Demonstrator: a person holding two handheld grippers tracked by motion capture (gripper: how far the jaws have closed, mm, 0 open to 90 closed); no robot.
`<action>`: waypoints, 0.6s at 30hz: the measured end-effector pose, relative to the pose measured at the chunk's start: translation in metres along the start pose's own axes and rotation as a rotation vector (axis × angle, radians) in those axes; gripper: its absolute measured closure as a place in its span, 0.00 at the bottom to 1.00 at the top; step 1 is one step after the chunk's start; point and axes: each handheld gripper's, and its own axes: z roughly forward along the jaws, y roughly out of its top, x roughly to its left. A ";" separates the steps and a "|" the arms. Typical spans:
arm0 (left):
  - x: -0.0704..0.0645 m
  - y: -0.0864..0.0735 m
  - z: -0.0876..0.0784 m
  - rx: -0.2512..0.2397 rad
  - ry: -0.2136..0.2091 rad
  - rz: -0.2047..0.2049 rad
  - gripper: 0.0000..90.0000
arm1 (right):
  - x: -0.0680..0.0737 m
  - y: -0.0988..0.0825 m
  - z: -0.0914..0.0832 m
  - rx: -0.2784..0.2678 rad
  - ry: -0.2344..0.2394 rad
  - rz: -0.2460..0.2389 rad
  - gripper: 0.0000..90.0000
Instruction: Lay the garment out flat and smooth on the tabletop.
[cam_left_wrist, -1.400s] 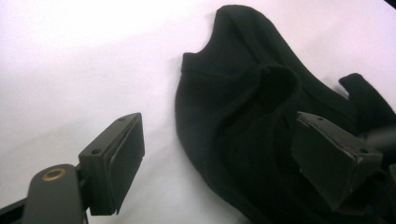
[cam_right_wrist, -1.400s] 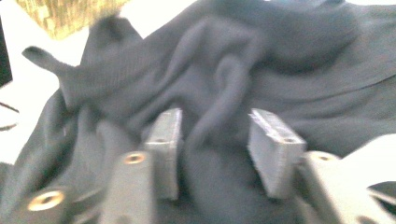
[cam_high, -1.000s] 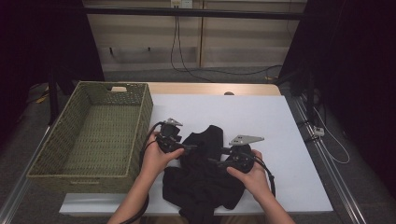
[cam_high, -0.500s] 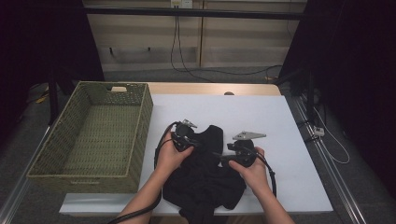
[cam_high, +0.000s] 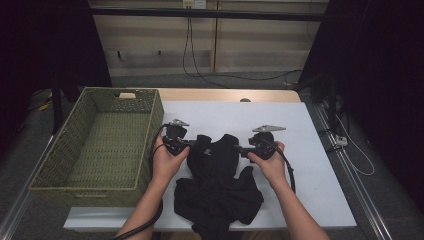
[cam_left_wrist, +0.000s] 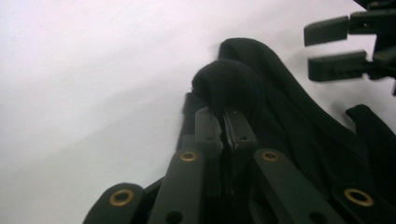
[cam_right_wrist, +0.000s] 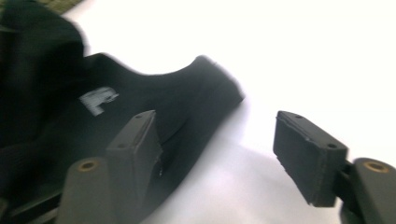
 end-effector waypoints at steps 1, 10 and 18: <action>0.000 -0.001 -0.001 0.003 0.001 0.003 0.96 | -0.001 0.003 0.003 -0.003 0.002 -0.002 0.38; 0.004 -0.006 -0.003 0.003 0.034 -0.010 0.97 | -0.004 0.017 0.040 0.033 0.019 -0.015 0.52; 0.007 -0.006 -0.003 0.000 0.031 -0.026 0.97 | 0.011 0.015 0.052 0.064 0.087 -0.097 0.81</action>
